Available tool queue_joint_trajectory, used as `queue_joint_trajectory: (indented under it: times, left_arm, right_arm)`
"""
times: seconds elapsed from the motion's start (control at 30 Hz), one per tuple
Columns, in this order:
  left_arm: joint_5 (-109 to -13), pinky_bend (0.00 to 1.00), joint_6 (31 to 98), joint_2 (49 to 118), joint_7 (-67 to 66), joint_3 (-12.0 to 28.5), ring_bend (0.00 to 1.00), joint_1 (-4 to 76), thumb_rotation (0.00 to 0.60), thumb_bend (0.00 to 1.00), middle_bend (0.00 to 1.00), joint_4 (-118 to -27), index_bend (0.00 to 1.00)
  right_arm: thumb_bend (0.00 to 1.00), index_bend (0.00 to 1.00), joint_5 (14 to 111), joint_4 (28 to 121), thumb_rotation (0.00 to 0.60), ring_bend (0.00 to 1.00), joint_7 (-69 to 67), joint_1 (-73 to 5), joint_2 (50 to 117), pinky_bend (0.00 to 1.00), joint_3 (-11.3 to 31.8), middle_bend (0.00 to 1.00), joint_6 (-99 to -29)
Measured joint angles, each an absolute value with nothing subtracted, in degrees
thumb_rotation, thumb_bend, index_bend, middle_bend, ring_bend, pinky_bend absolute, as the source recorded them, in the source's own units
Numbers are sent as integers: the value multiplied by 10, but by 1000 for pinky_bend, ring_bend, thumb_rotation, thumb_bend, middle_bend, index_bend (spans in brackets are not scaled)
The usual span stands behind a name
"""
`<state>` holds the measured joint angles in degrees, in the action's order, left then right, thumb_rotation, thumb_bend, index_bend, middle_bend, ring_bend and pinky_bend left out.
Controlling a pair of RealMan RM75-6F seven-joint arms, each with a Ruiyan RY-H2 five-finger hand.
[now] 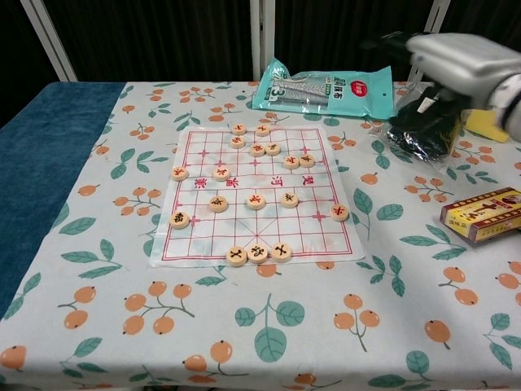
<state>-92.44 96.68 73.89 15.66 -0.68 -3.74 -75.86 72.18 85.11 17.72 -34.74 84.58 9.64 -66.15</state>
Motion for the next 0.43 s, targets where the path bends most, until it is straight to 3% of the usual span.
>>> queue_joint_trajectory:
  times: [0.17,0.3,0.43]
  left_arm:
    - [-937,47,971,739,127,-4,0,-31,600,125,69,-761,107]
    - [-946,47,971,739,104,-1,0,-21,600,126,69,-758,110]
    - [-949,46,965,737,89,0,0,-13,600,127,69,-763,110]
  right_arm:
    - [224,0,753,932,600,0,175,-236,748,0,43,0,-783]
    - [218,0,764,894,600,0,135,-149,736,0,11,0,-867]
    - [218,0,768,823,600,0,68,-87,740,0,-10,0,-899]
